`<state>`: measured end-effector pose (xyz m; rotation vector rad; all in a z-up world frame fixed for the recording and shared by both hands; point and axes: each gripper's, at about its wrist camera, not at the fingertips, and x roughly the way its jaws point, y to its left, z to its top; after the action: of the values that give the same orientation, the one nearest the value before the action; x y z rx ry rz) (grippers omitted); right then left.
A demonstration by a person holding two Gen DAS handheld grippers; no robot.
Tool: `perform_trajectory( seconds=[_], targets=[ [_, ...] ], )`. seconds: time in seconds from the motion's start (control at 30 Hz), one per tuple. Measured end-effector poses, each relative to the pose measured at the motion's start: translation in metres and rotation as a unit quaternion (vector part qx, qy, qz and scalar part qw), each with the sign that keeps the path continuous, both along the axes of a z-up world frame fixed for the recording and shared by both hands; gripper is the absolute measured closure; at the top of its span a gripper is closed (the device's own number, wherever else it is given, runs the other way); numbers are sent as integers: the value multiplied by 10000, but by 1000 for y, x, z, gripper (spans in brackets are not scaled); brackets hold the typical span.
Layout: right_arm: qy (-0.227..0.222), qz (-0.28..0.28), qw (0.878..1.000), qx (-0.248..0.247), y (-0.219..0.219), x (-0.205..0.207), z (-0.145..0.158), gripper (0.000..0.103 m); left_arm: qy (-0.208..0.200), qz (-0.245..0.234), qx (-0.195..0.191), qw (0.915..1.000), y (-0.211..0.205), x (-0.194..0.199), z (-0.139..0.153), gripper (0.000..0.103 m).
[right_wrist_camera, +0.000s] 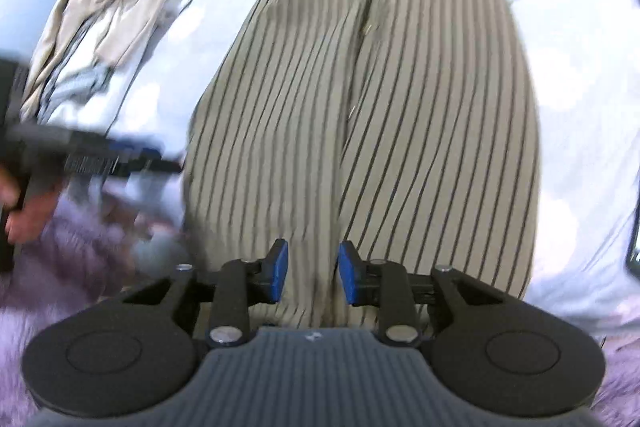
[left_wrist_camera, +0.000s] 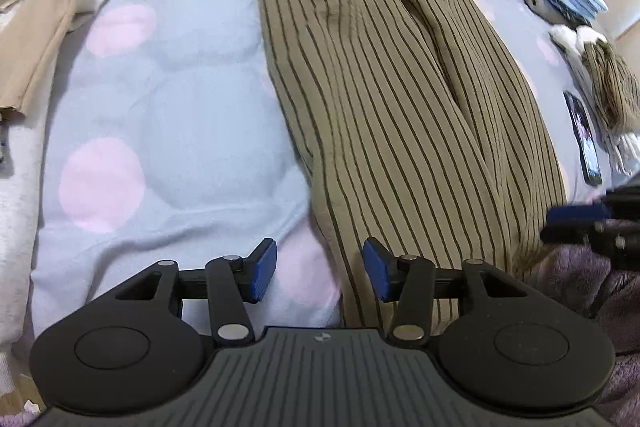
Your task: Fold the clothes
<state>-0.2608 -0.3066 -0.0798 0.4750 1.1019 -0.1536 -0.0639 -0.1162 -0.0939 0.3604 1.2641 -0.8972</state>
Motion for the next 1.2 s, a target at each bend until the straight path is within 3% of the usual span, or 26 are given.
perform_trajectory(
  seconds=[0.27, 0.5, 0.67, 0.73, 0.8, 0.93, 1.1, 1.2],
  targets=[
    [-662, -453, 9966, -205, -17, 53, 2, 72, -60, 683, -428, 9967, -1, 32, 2, 58],
    [-542, -628, 9953, -500, -33, 93, -13, 72, -325, 1019, -452, 9932, -26, 64, -13, 58],
    [-356, -750, 9955, -464, -44, 111, -31, 77, -130, 1175, -558, 9914, -39, 83, -23, 59],
    [-284, -808, 9955, -405, -49, 116, -37, 98, -19, 1152, -581, 9916, -42, 86, -26, 60],
    [-288, -873, 9954, -252, -53, 114, -37, 102, 13, 1119, -573, 9921, -44, 85, -29, 61],
    [-277, -1000, 9946, -86, -56, 101, -28, 103, 58, 1089, -616, 9921, -44, 84, -29, 61],
    [123, -1000, 9949, 91, -59, 97, -48, 103, 204, 963, -608, 9933, -42, 80, -29, 61],
    [79, -1056, 9943, 158, -63, 96, -46, 103, 200, 774, -553, 9953, -43, 74, -28, 62]
  ],
)
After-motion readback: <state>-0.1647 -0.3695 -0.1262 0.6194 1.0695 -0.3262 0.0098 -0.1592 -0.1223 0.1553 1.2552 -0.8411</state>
